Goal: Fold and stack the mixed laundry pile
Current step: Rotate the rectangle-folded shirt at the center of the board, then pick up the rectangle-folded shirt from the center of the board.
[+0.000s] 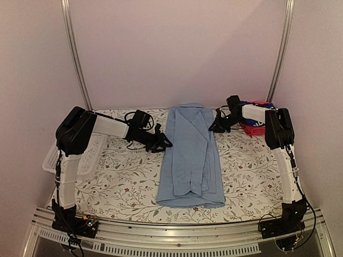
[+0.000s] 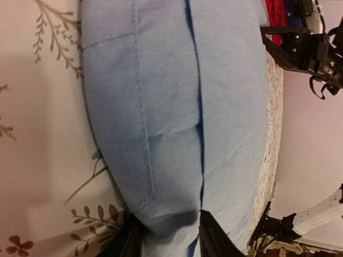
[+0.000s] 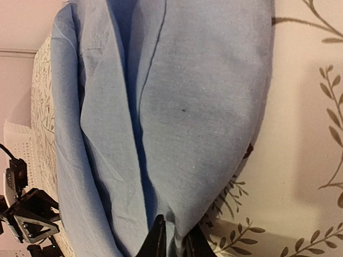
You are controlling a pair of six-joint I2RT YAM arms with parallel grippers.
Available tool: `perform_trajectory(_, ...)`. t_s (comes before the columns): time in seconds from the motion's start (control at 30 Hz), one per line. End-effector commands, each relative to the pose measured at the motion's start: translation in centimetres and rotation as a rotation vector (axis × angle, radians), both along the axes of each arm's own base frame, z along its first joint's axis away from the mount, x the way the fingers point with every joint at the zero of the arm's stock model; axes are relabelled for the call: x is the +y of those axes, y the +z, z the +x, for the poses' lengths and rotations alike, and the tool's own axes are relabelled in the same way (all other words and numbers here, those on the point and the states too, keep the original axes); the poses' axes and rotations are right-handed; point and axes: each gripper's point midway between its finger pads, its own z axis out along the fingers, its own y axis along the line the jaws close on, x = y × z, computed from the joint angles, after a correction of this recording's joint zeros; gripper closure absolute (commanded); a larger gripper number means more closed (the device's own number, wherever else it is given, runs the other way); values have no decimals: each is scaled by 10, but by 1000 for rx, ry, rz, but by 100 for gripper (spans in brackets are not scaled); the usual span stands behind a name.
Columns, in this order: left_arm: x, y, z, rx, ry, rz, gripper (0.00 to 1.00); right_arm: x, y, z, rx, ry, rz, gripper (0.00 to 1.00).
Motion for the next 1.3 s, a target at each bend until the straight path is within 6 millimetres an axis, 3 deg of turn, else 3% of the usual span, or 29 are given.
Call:
perform_trajectory(0.0, 16, -14, 11, 4, 38, 98, 48, -20, -25, 2, 70, -35, -42, 73)
perform_trajectory(0.03, 19, -6, 13, -20, 42, 113, 42, -24, -20, 3, 59, -37, -48, 65)
perform_trajectory(0.13, 32, 25, 20, -110, 52, 170, 24, -43, 23, 11, -20, -57, -92, 46)
perform_trajectory(0.2, 40, 52, 21, -192, 45, 209, 4, -57, 57, 11, -78, -70, -112, 38)
perform_trajectory(0.23, 45, 71, 21, -251, 44, 231, 1, -63, 79, 12, -135, -68, -114, 36)
perform_trajectory(0.27, 50, 90, 20, -313, 44, 252, 0, -68, 115, 12, -222, -78, -111, 32)
perform_trajectory(0.37, 67, 157, 9, -557, 63, 328, 0, -79, 187, -1, -431, -99, -122, 3)
perform_trajectory(0.4, 74, 179, 6, -624, 91, 341, 0, -83, 220, -11, -505, -108, -113, 1)
perform_trajectory(0.43, 83, 204, 2, -687, 130, 337, 0, -86, 231, -18, -519, -115, -97, 1)
perform_trajectory(0.5, 97, 224, -5, -742, 200, 314, 0, -85, 255, -38, -516, -75, 33, 1)
perform_trajectory(0.57, 113, 219, -14, -652, 256, 296, 0, -79, 248, -64, -412, -17, 178, 1)
perform_trajectory(0.63, 103, 209, -38, -581, 149, 229, 0, -66, 229, -98, -280, 24, 249, 2)
perform_trajectory(0.7, 95, 189, -70, -500, 90, 229, 0, -59, 194, -140, -153, 40, 254, 5)
perform_trajectory(0.73, 88, 178, -90, -459, 60, 211, 1, -56, 194, -163, -139, 50, 261, 7)
perform_trajectory(0.87, 66, 128, -170, -220, -25, 124, 6, -34, 148, -250, 51, 79, 265, 15)
perform_trajectory(0.97, 60, 93, -215, -76, -59, 104, 8, -20, 110, -304, 158, 133, 220, 17)
perform_trajectory(1.13, 55, 62, -240, 23, -81, 80, 17, -7, 69, -362, 289, 171, 237, 21)
perform_trajectory(1.27, 47, 44, -242, 51, -95, 67, 25, -5, 47, -376, 325, 169, 237, 23)
